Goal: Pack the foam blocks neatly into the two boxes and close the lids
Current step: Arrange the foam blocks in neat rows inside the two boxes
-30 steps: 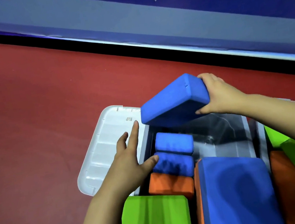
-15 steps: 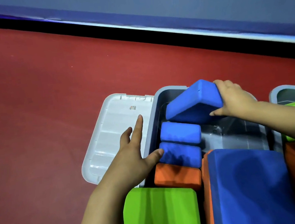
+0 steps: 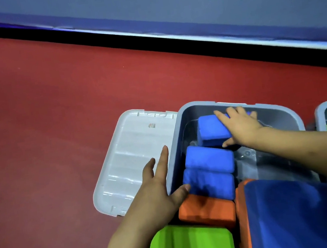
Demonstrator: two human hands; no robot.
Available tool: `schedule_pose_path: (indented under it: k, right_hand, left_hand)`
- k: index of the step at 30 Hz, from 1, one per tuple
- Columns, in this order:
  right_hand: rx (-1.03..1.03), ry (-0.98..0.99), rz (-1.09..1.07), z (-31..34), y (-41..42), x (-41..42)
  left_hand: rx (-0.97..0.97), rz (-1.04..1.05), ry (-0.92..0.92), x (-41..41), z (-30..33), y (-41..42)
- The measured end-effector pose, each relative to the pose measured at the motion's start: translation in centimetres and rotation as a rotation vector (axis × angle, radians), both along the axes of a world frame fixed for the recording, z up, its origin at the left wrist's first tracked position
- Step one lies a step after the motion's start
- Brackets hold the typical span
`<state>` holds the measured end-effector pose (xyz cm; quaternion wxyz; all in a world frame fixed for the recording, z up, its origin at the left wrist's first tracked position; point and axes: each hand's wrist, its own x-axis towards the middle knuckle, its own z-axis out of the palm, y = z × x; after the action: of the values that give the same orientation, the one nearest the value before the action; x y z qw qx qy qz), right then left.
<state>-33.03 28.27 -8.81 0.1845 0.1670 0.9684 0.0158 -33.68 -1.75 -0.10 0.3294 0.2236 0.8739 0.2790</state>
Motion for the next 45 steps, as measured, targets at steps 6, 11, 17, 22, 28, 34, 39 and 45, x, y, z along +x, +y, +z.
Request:
schedule_pose_path:
  k: [6, 11, 17, 22, 28, 34, 39, 45]
  right_hand:
    - [-0.248, -0.036, -0.178, -4.0, -0.7, -0.1]
    - [-0.313, 0.011, -0.297, -6.5, 0.0, 0.4]
    - [-0.059, -0.027, -0.049, -5.7, 0.5, 0.7]
    - [-0.049, -0.090, 0.030, -5.8, -0.1, -0.5]
    - [-0.118, -0.024, 0.079, -7.1, -2.6, -3.2]
    - [-0.151, -0.173, 0.031, -8.1, -2.3, -4.3]
    - [-0.298, -0.197, -0.056, -6.5, -1.7, -3.8]
    - [-0.662, -0.083, -0.194, 2.5, -1.7, -0.2]
  left_hand:
    - [-0.018, -0.006, -0.014, 0.2, -0.5, 0.6]
    - [-0.036, -0.023, -0.027, 0.4, -0.9, 1.3]
    - [-0.061, -0.011, -0.037, 0.2, -1.2, 1.3]
    - [-0.090, 0.001, -0.058, 0.2, -1.1, 1.0]
    - [-0.100, 0.002, -0.059, 0.2, -1.3, 0.6]
    - [-0.087, 0.000, -0.033, -0.2, -1.6, 0.4]
    - [-0.067, -0.021, 0.014, -0.4, -0.9, 0.7]
    - [-0.088, -0.111, 0.088, 0.1, 0.7, 1.2]
